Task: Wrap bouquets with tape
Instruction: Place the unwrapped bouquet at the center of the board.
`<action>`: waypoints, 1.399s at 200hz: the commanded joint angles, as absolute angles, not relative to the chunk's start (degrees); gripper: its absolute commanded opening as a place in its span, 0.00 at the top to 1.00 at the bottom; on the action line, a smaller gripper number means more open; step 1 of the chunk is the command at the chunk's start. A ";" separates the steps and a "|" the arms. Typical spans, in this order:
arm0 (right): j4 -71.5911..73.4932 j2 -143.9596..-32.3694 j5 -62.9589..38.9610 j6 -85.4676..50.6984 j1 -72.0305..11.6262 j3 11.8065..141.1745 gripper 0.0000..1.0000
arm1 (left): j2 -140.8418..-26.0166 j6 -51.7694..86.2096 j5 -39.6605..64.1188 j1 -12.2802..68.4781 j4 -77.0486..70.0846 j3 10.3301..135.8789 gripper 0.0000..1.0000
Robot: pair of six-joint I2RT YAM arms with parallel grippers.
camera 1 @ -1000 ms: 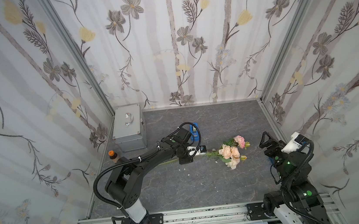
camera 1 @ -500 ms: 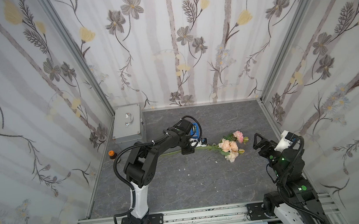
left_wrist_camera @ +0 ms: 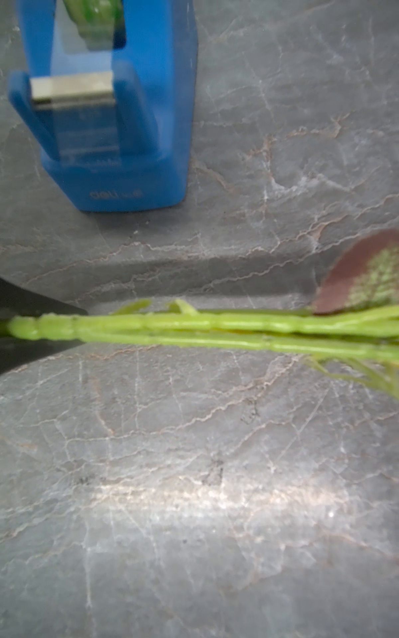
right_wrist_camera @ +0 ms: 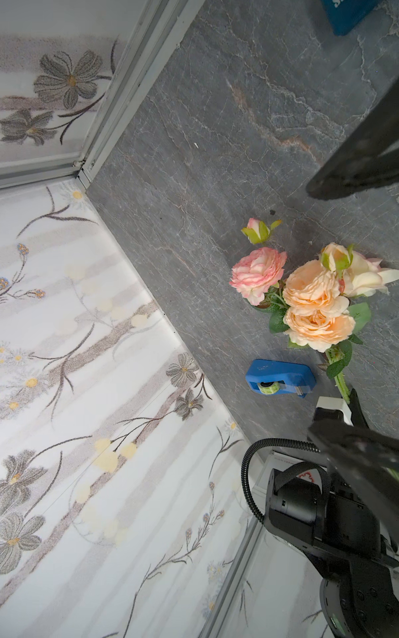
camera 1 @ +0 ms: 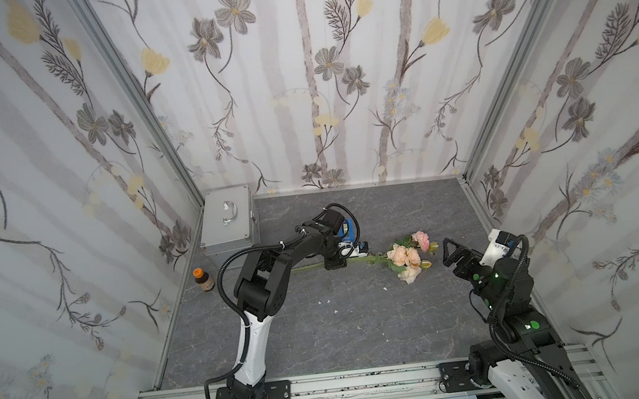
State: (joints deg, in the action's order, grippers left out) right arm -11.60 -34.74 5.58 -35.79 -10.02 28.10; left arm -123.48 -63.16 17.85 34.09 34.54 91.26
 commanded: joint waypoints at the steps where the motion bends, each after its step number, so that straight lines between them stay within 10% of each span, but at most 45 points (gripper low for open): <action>1: -9.36 -35.27 3.71 -36.73 -10.10 28.23 0.00 | -123.33 -64.11 18.88 33.93 34.85 91.27 0.84; 82: -11.20 -35.83 1.51 -36.24 -10.11 30.82 0.00 | -116.09 -62.29 20.49 33.91 36.61 86.22 0.43; 187: -0.37 -43.43 -11.55 -38.62 -10.42 32.42 0.00 | -90.86 -38.47 16.96 34.04 27.67 69.42 0.35; 280: 19.41 -73.03 -17.95 -46.00 -22.16 39.97 0.05 | -69.19 -30.54 11.64 34.06 21.60 47.11 0.26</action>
State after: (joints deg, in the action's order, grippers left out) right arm 10.39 -66.48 -15.42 -42.30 -19.75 37.52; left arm -69.89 -31.31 13.41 34.09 25.56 49.10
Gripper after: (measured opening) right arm 0.967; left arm 0.741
